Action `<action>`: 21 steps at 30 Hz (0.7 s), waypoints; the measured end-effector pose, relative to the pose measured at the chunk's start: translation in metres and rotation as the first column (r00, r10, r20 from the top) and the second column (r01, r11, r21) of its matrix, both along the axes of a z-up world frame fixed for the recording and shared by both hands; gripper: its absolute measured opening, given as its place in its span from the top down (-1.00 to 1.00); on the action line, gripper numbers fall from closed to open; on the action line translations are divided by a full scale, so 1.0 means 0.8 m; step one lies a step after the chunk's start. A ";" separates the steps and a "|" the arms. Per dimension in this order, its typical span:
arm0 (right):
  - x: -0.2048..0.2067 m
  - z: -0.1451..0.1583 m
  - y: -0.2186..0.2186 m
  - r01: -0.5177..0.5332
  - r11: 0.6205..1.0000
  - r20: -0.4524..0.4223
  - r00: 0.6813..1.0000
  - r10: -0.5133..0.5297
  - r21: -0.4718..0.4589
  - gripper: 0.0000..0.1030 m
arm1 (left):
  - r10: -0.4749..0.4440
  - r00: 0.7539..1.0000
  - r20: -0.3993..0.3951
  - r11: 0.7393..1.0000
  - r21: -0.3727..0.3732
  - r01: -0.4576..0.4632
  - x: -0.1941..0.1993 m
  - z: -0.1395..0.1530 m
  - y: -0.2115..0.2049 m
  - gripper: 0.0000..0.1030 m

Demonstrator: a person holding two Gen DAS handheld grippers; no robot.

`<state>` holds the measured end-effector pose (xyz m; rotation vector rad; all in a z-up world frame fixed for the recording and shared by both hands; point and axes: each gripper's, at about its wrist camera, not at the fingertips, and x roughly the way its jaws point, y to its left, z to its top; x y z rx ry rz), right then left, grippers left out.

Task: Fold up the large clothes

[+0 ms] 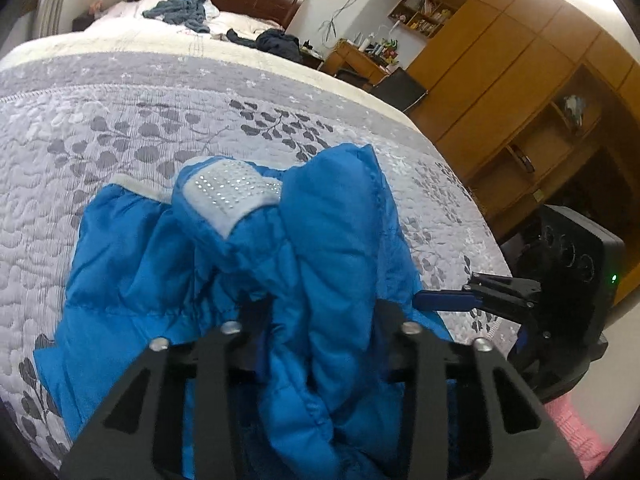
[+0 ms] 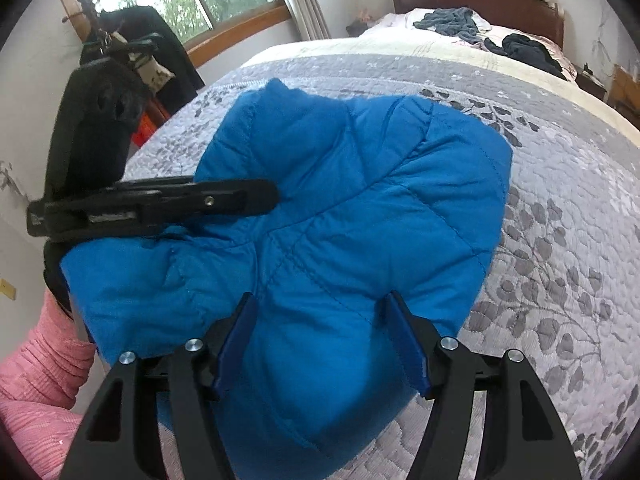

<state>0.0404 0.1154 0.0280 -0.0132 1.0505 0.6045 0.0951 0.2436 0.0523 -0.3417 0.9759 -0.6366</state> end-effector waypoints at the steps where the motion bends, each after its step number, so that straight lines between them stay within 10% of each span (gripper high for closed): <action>1: -0.004 0.002 -0.006 0.004 1.000 -0.001 1.000 -0.004 0.019 -0.32 | 0.004 1.000 0.010 1.000 0.001 -0.004 -0.002 0.002 -0.001 0.46; 9: -0.025 0.021 -0.086 0.117 0.979 0.007 0.993 -0.120 0.169 -0.36 | -0.038 0.985 0.171 0.999 0.017 0.036 -0.026 0.047 -0.034 0.66; 21: -0.022 0.038 -0.100 0.119 0.966 0.035 0.991 -0.130 0.228 -0.37 | -0.039 0.945 0.324 0.977 -0.185 0.104 -0.080 0.127 0.025 0.73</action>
